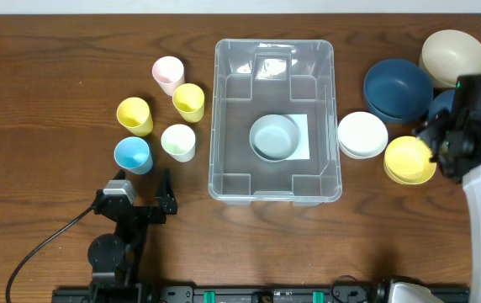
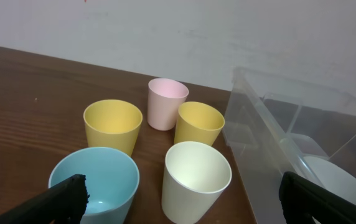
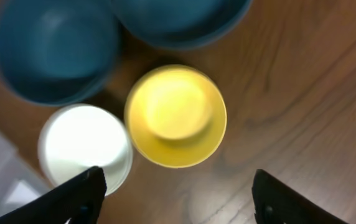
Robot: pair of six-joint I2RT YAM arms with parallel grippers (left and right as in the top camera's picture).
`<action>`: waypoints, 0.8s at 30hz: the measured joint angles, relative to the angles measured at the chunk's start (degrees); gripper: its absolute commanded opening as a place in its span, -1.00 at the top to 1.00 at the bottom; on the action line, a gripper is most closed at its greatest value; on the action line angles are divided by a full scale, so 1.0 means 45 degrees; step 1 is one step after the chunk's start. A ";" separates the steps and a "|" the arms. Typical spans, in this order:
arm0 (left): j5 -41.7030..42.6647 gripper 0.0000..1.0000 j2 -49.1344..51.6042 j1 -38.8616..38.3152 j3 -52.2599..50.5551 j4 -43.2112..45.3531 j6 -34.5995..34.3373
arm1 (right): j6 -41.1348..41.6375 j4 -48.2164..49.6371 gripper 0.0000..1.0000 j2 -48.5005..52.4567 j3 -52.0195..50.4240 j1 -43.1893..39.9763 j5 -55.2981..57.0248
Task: Pack container
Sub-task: 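Move the right gripper back and grasp the yellow bowl's rim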
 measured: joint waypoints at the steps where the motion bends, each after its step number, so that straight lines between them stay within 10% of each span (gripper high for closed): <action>1: 0.0005 -0.96 0.0000 0.0000 0.0000 0.0000 0.0000 | -0.0029 0.0554 -0.50 0.0141 -0.0651 -0.0165 -0.0296; 24: 0.0000 -0.96 0.0000 0.0000 0.0000 0.0000 0.0000 | 0.0811 0.3162 -0.42 0.3997 -0.2778 -0.1554 -0.1647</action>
